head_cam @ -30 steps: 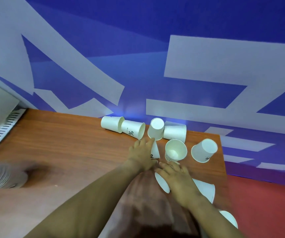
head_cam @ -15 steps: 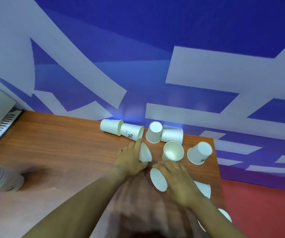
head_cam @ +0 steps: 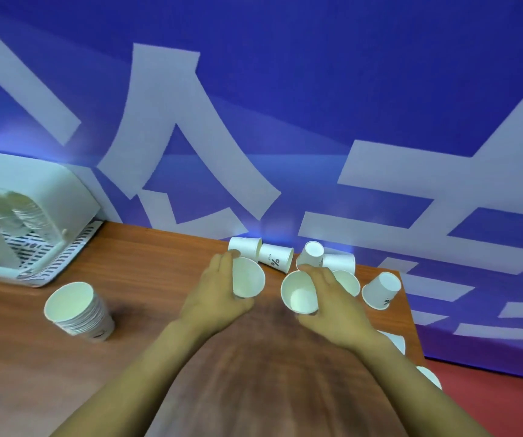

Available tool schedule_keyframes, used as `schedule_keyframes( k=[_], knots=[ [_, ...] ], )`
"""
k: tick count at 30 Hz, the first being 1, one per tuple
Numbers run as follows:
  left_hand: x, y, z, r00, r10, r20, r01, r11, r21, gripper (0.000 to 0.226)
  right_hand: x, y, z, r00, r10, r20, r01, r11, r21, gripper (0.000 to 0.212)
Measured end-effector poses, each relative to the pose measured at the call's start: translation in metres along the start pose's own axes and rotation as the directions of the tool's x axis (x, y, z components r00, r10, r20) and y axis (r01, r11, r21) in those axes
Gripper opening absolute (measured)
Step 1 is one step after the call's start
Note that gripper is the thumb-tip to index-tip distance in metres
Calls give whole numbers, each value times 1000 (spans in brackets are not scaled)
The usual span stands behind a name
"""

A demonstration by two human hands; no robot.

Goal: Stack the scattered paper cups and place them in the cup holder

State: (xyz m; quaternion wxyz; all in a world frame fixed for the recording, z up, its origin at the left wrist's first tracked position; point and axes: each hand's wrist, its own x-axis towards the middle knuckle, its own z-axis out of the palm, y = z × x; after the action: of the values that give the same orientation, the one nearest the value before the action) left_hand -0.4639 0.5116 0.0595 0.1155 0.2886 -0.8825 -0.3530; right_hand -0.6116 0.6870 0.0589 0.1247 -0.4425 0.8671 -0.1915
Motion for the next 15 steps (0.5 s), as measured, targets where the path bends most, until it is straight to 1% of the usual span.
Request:
schedule_keyframes(
  k=[2,4,6,9,12,15],
  knots=[
    [-9,-5,-22,1000,22,-10,-22,1000,-3,78,1,-21,1,999,13,-38,-11,999,48,75],
    [-16,-13,-44,999,44,-14,-44,999,5,78,3,-43,4,998,30,-46,-26,997,68,73],
    [-22,-23,-66,998,57,-22,-57,998,0,77,6,-68,7,996,68,-53,-63,994,89,72],
    [-30,-45,-99,997,68,-39,-69,998,-11,74,8,-111,13,985,142,-100,-129,984,122,68],
    [-34,-69,-129,996,87,-24,-87,996,7,75,10,-158,27,973,190,-131,-176,978,110,68],
    [-36,-94,-155,993,114,-7,-114,993,-8,75,12,-199,44,966,208,-151,-200,977,68,68]
  ],
)
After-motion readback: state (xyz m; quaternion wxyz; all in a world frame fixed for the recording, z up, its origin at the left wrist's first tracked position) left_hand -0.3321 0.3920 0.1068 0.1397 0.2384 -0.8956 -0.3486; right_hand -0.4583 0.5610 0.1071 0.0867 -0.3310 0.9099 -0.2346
